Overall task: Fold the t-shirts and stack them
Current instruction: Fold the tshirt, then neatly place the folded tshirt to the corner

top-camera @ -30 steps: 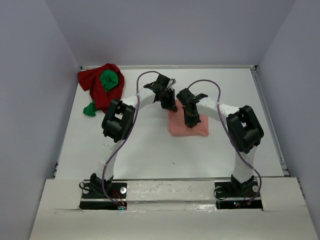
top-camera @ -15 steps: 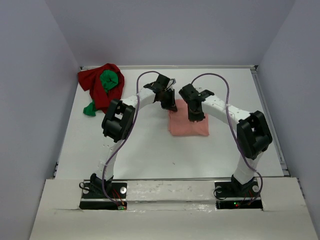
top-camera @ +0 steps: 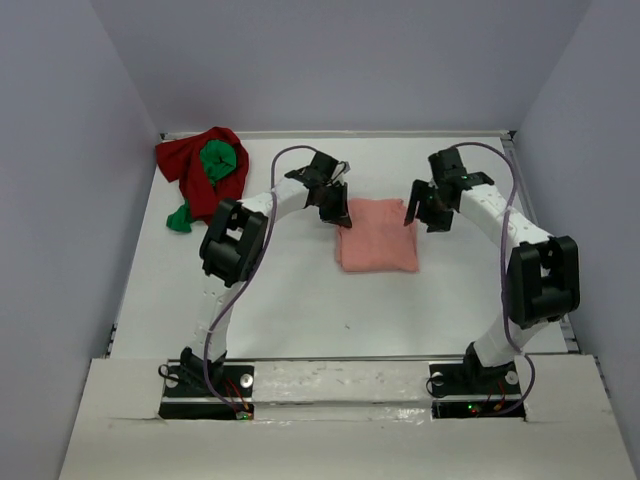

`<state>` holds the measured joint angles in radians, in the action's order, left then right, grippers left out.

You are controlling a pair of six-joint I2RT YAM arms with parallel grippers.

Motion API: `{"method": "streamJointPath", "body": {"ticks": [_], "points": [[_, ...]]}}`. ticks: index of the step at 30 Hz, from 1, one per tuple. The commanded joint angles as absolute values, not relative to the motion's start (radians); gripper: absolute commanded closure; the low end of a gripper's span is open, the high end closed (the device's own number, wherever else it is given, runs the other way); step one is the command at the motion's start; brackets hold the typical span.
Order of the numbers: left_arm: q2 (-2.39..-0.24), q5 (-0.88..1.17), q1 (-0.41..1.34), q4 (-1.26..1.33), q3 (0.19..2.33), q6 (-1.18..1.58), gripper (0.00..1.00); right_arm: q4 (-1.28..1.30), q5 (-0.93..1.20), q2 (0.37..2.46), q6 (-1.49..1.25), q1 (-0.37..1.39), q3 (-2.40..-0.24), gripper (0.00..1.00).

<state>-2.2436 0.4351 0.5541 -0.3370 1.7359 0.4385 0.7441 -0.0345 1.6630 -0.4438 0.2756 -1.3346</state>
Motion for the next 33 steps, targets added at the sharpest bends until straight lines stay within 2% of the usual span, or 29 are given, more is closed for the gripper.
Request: {"method": "streamJointPath", "body": {"ticks": [1,9,16,25,33], "points": [[-2.114,0.476,0.549,-0.351,1.717,0.413,1.00,0.641,0.297,1.666,-0.391,0.101,-1.301,0.32],[-2.080,0.462,0.542,-0.420,1.763,0.376,0.92,0.634,0.440,1.782,-0.371,0.058,-1.336,0.30],[-2.037,0.486,0.535,-0.437,1.769,0.359,0.75,0.554,0.492,1.787,-0.360,0.015,-1.220,0.30],[-1.971,0.503,0.528,-0.437,1.735,0.351,0.71,0.528,0.492,1.819,-0.354,-0.020,-1.181,0.30],[-1.907,0.534,0.528,-0.426,1.724,0.350,0.70,0.496,0.540,1.957,-0.339,-0.020,-1.216,0.32]]}}
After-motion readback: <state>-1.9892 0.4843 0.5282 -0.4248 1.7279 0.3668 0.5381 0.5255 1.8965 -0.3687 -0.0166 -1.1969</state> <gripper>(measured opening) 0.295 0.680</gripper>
